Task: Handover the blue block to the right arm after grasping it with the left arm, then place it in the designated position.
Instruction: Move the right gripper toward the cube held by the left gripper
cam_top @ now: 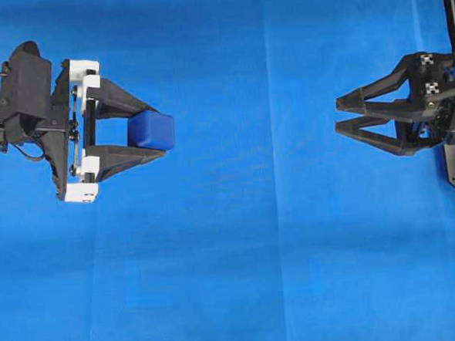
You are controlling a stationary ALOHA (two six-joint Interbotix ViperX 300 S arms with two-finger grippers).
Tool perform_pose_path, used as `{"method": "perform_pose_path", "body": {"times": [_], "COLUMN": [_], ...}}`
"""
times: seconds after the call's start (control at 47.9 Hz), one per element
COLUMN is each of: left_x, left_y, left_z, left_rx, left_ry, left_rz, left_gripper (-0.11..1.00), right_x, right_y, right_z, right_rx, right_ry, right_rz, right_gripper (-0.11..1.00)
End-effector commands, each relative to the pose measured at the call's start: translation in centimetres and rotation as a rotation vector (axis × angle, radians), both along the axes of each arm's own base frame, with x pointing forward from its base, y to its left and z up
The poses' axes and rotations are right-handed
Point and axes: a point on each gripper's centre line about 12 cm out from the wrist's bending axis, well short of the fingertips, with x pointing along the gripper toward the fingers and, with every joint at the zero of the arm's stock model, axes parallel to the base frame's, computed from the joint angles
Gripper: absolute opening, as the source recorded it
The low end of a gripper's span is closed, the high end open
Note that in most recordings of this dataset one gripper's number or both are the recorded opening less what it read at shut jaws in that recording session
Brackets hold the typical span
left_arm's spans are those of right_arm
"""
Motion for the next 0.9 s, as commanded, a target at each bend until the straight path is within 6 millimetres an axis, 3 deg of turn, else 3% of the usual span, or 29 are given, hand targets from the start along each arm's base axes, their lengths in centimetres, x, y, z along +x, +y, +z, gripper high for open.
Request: {"method": "perform_pose_path", "body": {"times": [0.0, 0.606, 0.877], "left_x": [0.0, 0.0, 0.0], "left_y": [0.1, 0.1, 0.1], "left_z": [1.1, 1.1, 1.1], "left_rx": [0.0, -0.006, -0.008], "left_ry": [-0.038, -0.038, -0.035], "left_rz": [0.003, 0.004, 0.005], "left_gripper": [0.46, 0.46, 0.46], "right_x": [0.3, 0.4, 2.4], "right_y": [0.0, 0.1, 0.1], "right_z": [1.2, 1.2, 1.1], "right_rx": [0.003, -0.001, -0.009], "right_ry": [-0.03, -0.03, 0.005], "right_rz": [0.001, 0.005, 0.009], "right_gripper": [0.97, 0.97, 0.97]}}
